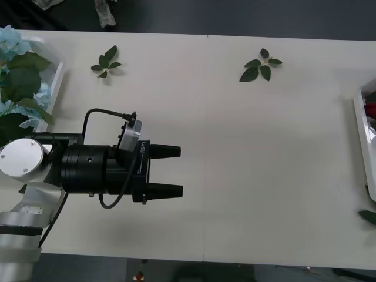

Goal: Put the red flowers into the right box and the blue flowers into the left box

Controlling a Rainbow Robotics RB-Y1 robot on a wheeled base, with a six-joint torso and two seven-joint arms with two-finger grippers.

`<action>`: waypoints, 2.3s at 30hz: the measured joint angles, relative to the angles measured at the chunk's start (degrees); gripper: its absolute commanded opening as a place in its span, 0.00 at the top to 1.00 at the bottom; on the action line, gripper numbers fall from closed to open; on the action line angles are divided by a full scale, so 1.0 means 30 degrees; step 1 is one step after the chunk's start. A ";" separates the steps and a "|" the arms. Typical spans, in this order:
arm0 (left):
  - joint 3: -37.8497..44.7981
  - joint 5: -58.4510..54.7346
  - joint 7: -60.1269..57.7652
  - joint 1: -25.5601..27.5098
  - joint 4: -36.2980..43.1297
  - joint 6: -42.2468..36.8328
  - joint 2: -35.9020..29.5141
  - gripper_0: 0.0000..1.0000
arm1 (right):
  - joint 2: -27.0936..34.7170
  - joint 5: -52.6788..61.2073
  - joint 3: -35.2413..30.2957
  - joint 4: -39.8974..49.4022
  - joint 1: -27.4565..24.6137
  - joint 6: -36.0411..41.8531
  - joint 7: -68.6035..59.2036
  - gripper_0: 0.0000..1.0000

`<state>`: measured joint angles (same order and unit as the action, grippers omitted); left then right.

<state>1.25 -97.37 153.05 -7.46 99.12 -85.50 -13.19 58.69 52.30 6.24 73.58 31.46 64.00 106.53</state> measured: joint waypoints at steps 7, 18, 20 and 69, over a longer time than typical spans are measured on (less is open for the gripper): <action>0.0000 0.0000 0.0000 0.0000 0.0000 0.0000 0.0000 0.00 | 0.0004 0.1836 -0.0029 0.5642 -0.2048 0.0244 -0.0531 0.09; 0.0000 0.0000 0.0000 0.0000 0.0000 0.0000 0.0000 0.00 | 0.0004 0.4889 -0.0029 1.0100 -0.3005 0.2415 0.0481 0.09; 0.0000 0.0000 0.0000 0.0000 0.0000 0.0000 0.0000 0.00 | -0.0012 0.5533 -0.0029 1.0427 -0.3005 0.2714 0.2148 0.09; 0.0000 0.0000 0.0000 0.0000 0.0000 0.0000 0.0000 0.00 | -0.4066 1.0876 0.3527 0.6959 -0.0486 0.7497 1.5601 0.09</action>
<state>1.25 -97.37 153.05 -7.46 99.12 -85.50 -13.19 46.49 84.92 16.82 94.46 30.01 86.49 153.33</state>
